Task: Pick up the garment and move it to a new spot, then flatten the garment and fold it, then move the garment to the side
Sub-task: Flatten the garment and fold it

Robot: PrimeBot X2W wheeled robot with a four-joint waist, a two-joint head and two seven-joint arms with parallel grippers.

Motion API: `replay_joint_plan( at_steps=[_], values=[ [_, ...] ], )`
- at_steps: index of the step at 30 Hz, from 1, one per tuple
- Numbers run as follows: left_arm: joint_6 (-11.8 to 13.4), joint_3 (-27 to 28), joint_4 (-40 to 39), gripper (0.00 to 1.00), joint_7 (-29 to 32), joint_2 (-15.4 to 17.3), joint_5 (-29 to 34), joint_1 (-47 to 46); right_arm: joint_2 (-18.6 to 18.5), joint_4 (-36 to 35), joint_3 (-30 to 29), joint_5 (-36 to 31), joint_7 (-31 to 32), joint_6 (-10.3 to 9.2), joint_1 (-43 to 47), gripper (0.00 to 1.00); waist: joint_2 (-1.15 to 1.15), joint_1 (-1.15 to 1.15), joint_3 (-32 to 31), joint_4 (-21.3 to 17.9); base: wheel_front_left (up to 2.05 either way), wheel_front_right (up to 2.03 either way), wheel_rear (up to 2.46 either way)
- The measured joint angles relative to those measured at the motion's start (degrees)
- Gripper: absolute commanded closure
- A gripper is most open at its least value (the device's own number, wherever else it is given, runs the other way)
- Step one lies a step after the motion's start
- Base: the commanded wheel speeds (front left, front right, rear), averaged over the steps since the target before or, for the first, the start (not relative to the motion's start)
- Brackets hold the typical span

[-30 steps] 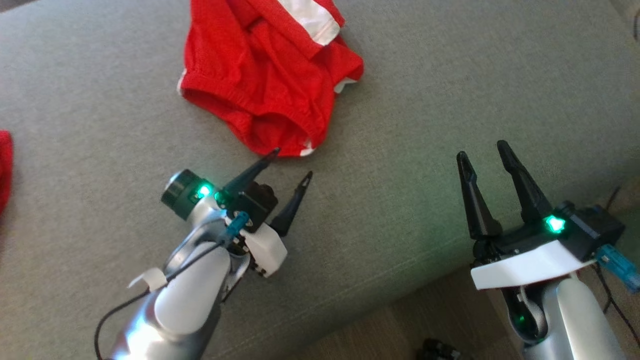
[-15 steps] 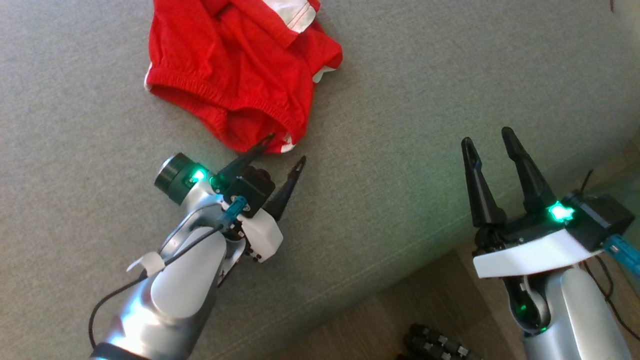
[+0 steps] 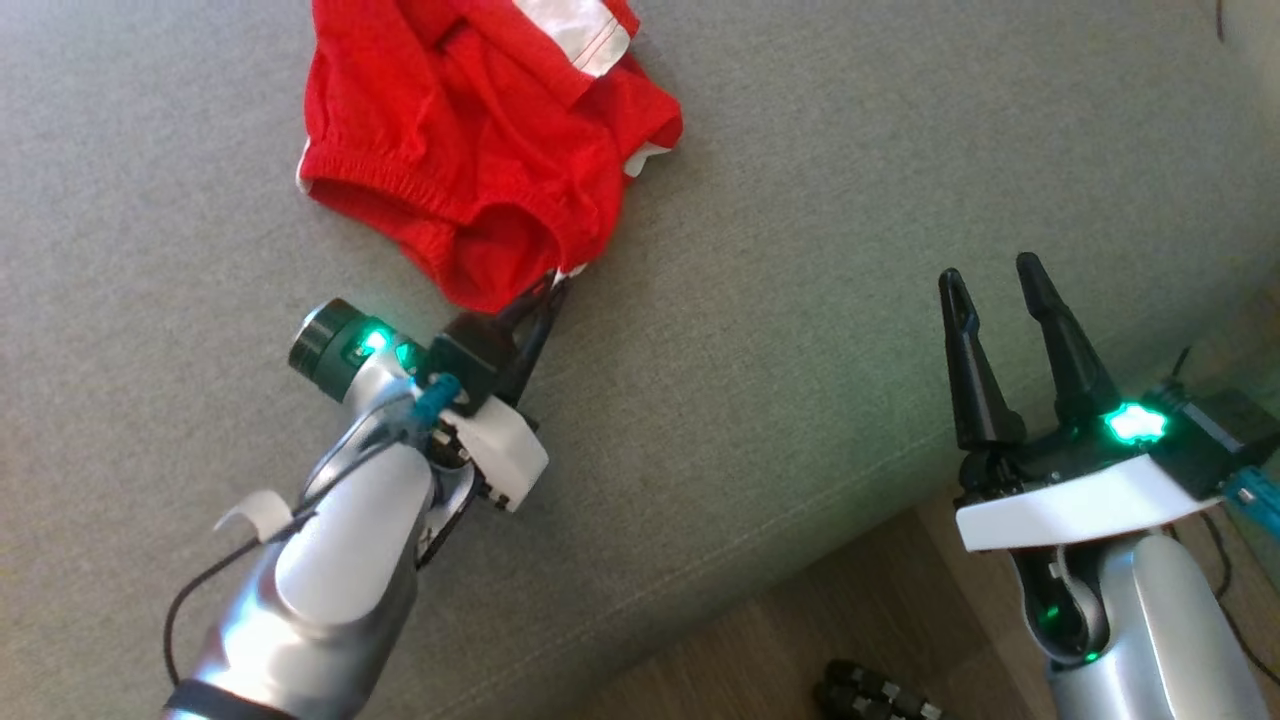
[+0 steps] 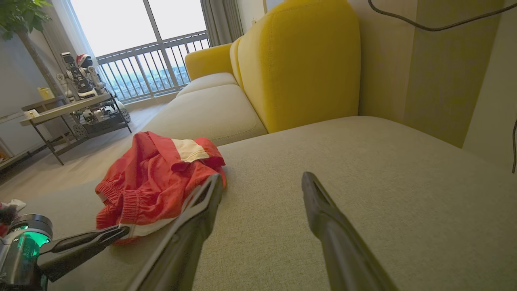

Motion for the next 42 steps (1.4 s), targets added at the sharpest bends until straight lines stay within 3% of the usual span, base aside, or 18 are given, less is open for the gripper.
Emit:
replay_joint_plan(
  at_steps=[3, 10, 13, 18, 26, 29, 35, 42],
  values=[
    [-0.2, 0.2, -1.4, 1.00, 1.6, -1.0, -7.0, 0.0, 0.0, 0.4, 0.1, 0.4, 0.0, 0.00, 0.0, 0.00, 0.00, 0.00, -1.2, -0.3, 0.00, 0.00, 0.00],
    [-0.2, -4.0, -8.9, 1.00, 15.3, -0.1, -29.3, -4.6, 0.0, 1.3, 1.0, 1.1, 0.0, 0.00, 0.1, 0.00, 0.00, 0.00, -4.2, -1.6, 0.00, 0.00, 0.00],
    [-0.2, -2.4, -12.5, 1.00, 20.6, 1.2, -38.1, -10.2, 0.0, 1.4, 1.8, 1.7, 0.0, 0.00, 0.2, 0.00, 0.00, 0.00, -5.8, -2.6, 0.00, 0.00, 0.00],
    [-0.2, 0.7, -14.7, 1.00, 26.7, 1.0, -46.5, -18.8, 0.0, 1.5, 3.1, 2.1, 0.0, 0.00, 0.3, 0.00, 0.00, 0.00, -8.5, -4.8, 0.00, 0.00, 0.00],
    [-0.2, 3.2, -13.5, 1.00, 28.3, -0.1, -50.4, -26.7, 0.0, 1.6, 4.0, 2.3, 0.0, 0.00, 2.6, 0.00, 0.00, -0.01, -12.0, -7.3, 0.00, 0.00, 0.00],
    [-0.2, 3.0, -15.3, 1.00, 29.3, 0.8, -50.9, -26.2, 0.0, 1.3, 3.9, 2.2, 0.0, 0.00, 2.8, 0.00, 0.00, -0.01, -12.5, -6.9, 0.00, 0.00, 0.00],
    [1.2, 2.6, -20.1, 1.00, 29.1, 7.9, -51.5, -9.8, 0.0, 0.0, 2.8, 0.5, 0.0, 0.00, 4.0, 0.00, 0.00, 0.00, -11.9, -3.4, 0.00, 0.00, 0.00],
    [4.0, 6.4, -20.2, 1.00, 19.1, 13.6, -50.3, 7.9, 0.0, 4.5, 5.7, 2.3, 0.0, 0.00, 4.8, 0.00, 0.00, 0.00, -9.5, 2.7, 0.00, 0.00, 0.00]
  ],
)
